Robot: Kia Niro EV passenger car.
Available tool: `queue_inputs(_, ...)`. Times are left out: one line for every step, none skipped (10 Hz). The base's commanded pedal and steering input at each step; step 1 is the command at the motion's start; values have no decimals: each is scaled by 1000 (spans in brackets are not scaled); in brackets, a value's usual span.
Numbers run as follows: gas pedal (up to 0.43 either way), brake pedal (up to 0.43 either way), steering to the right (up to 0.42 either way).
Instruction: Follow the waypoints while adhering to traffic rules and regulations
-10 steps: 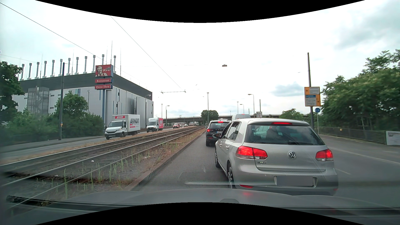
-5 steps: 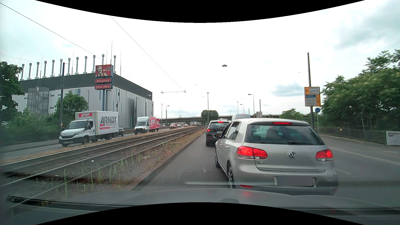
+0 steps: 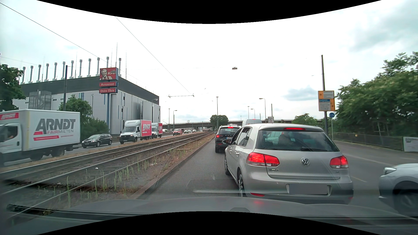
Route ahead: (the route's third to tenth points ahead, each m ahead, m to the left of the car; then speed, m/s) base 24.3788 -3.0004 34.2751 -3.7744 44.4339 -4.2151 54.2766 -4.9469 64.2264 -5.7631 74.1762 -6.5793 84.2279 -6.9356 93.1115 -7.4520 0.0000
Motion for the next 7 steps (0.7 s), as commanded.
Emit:
queue_inputs(0,244,1)
queue_inputs(0,244,1)
queue_inputs(0,244,1)
queue_inputs(0,244,1)
queue_inputs(0,238,1)
queue_inputs(0,244,1)
queue_inputs(0,244,1)
